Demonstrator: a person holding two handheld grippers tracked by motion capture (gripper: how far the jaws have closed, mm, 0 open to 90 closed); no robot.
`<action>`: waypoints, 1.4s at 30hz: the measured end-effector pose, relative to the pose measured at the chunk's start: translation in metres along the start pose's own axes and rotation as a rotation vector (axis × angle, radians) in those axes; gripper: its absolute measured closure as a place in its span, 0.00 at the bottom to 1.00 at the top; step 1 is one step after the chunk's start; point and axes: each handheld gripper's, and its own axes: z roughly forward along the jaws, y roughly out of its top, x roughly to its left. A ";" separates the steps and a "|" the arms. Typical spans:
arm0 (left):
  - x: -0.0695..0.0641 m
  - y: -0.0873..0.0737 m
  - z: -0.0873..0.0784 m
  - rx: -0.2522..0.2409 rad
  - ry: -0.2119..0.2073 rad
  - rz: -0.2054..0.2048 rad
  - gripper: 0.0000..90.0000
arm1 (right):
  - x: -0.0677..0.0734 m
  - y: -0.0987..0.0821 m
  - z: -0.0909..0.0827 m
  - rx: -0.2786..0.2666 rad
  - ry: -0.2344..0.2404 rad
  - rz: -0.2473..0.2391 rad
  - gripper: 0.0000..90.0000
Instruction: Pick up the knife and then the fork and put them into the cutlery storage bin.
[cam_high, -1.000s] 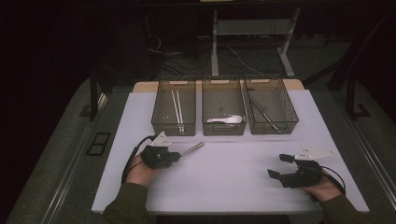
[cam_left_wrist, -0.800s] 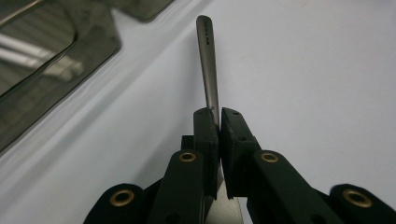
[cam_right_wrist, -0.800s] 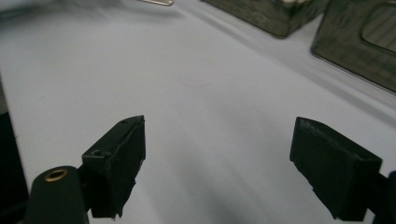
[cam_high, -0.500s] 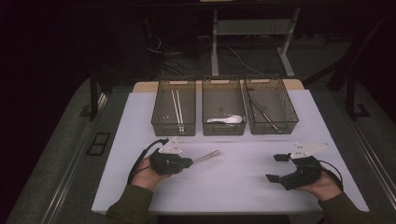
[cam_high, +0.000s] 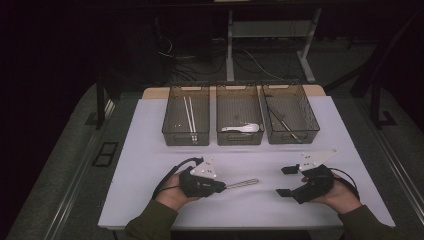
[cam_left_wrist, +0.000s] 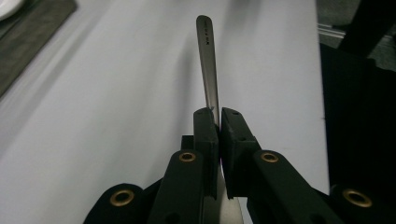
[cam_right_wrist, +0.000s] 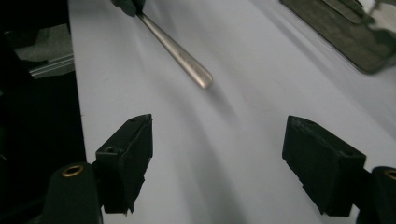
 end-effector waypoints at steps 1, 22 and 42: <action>-0.003 0.003 0.002 0.000 -0.010 0.010 0.95 | 0.001 0.002 0.002 0.006 0.008 -0.008 0.27; -0.025 0.025 0.021 0.034 -0.080 0.136 0.95 | 0.039 0.049 0.070 0.215 0.224 -0.317 0.67; -0.028 0.027 0.022 0.018 -0.078 0.182 0.94 | 0.042 0.058 0.085 0.303 0.312 -0.337 0.93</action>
